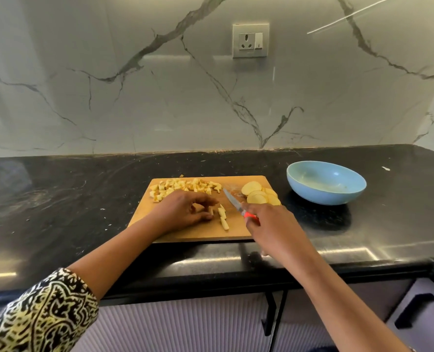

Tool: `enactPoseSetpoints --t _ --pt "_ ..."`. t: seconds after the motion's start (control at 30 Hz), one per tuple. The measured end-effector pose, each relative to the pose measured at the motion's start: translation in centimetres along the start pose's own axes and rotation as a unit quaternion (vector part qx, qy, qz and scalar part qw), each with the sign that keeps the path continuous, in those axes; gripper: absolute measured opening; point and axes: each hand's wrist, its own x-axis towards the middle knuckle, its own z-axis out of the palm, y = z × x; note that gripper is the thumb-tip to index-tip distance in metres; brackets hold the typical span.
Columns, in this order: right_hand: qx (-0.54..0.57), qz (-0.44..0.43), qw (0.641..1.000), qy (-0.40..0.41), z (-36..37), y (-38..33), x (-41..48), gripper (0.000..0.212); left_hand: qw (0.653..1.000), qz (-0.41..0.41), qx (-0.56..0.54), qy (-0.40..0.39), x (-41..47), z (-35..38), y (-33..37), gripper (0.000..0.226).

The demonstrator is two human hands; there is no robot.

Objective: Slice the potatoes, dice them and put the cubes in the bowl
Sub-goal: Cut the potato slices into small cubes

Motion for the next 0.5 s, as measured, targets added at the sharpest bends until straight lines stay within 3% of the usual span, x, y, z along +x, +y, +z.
enactPoseSetpoints --t 0.17,0.33,0.5 --pt "0.006 0.031 0.999 0.02 -0.6 1.4 -0.5 0.039 0.99 -0.028 -0.137 -0.009 0.3 -0.1 0.9 0.038" --pt "0.014 0.046 0.999 0.018 -0.6 1.8 -0.6 0.04 0.998 -0.021 -0.065 -0.01 0.0 0.6 2.5 0.072" --pt "0.022 0.055 0.998 0.014 -0.1 1.9 -0.4 0.039 0.999 -0.024 -0.025 -0.022 1.5 1.0 2.6 0.051"
